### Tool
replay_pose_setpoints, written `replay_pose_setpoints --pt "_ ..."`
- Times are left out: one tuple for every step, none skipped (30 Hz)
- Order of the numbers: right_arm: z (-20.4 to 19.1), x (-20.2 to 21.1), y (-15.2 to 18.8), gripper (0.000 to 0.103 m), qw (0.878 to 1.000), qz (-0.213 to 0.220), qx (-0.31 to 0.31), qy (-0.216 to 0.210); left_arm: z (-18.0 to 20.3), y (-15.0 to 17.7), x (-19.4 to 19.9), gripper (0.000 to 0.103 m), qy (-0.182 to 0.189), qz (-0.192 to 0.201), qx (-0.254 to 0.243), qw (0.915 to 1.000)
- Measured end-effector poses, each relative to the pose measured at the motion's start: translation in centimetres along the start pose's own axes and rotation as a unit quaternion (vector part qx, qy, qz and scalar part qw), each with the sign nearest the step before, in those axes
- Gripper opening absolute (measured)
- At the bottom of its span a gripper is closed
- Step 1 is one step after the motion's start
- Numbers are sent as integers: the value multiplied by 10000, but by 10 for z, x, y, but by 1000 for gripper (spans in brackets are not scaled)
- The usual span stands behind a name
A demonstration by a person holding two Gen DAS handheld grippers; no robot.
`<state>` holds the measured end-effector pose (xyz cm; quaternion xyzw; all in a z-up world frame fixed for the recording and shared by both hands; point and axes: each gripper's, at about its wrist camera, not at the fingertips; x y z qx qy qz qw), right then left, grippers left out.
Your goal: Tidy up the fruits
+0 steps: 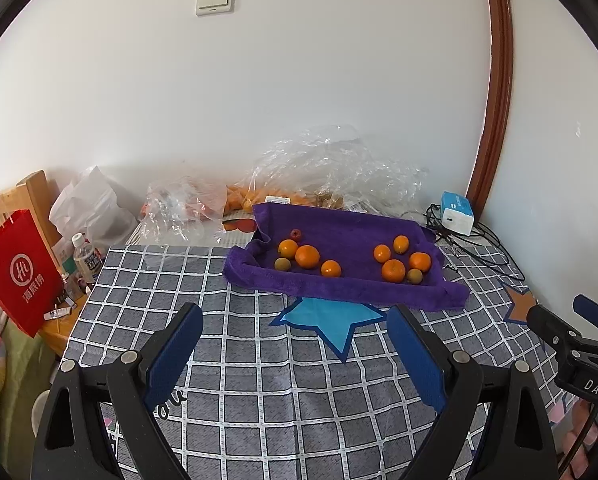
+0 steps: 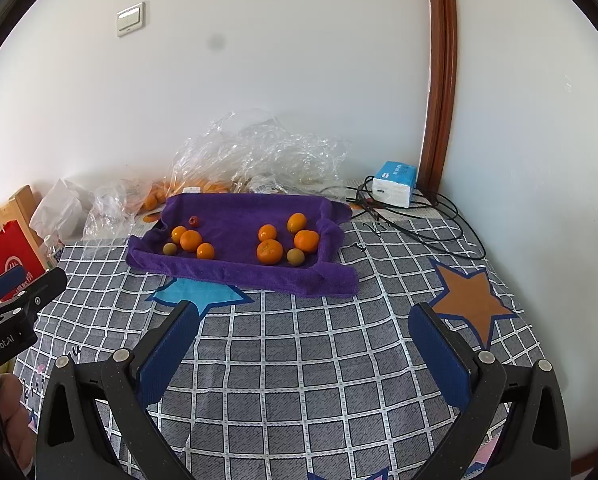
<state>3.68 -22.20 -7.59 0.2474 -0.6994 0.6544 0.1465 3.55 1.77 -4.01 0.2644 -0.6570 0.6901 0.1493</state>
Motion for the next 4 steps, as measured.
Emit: replay_pose_setpoints --pt "0 0 0 103 10000 -1 5 -13 0 0 0 93 -4 3 12 10000" --pt "-1 0 0 103 10000 -5 10 -14 0 0 0 93 -5 12 16 10000" --pt "-1 0 0 103 10000 -6 20 -11 0 0 1 93 -6 30 12 10000" --pt "-1 0 1 103 10000 -5 20 -13 1 1 1 93 -19 39 1 10000"
Point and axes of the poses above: each gripper's, at about its wrist camera, not at the fingertips, and x roughly against the way its jaws point, z to its right, y to its underside, and after that the axes turned 5 degrees about -y, right-handed
